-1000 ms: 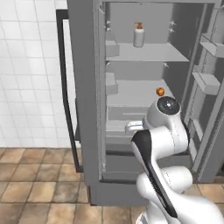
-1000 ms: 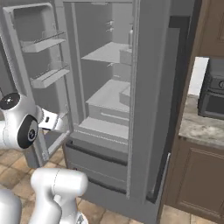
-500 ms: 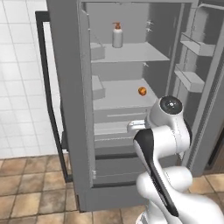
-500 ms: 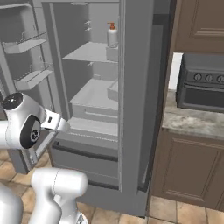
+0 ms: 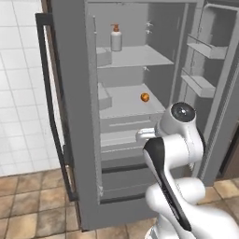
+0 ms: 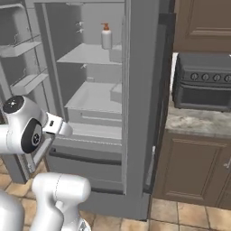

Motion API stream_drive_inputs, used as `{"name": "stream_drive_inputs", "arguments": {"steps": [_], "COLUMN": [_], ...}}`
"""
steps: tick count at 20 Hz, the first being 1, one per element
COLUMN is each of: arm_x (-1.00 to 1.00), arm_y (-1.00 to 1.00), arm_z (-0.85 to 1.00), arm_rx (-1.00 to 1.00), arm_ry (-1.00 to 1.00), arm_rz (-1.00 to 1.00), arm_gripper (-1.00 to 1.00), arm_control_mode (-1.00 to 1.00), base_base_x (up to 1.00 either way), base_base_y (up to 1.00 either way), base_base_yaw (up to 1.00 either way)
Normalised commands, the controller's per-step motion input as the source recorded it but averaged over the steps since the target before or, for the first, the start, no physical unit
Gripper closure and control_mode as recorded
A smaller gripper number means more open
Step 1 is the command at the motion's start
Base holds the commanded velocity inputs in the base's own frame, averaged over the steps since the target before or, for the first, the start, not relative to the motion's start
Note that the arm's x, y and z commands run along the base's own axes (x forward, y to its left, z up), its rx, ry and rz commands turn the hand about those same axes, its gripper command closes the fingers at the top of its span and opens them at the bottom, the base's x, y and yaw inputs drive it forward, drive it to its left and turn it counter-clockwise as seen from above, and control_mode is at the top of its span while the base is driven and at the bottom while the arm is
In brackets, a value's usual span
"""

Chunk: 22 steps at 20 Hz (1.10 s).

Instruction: Pick the orange and peach from the fridge and place them on the plate next to the blender to make a fruit smoothie.

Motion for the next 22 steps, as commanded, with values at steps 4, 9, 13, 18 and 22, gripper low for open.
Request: {"name": "stream_drive_inputs", "arguments": {"steps": [4,9,13,18,22], "arm_x": [0.0,0.0,0.0,0.0,0.0], "arm_y": [0.0,0.0,0.0,0.0,0.0], "arm_z": [0.0,0.0,0.0,0.0,0.0], "arm_rx": [0.0,0.0,0.0,0.0,0.0], "arm_ry": [0.0,0.0,0.0,0.0,0.0], "arm_rz": [0.0,0.0,0.0,0.0,0.0], "arm_gripper": [-1.0,-1.0,-1.0,-1.0,-1.0], "arm_control_mode": [1.0,1.0,1.0,1.0,1.0], "base_base_x": [0.51,0.35,0.38,0.4,0.37], "base_base_y": [0.43,0.0,-0.11,0.0,-0.04], "base_base_yaw": [-0.1,-0.06,-0.07,-0.08,-0.08]}}
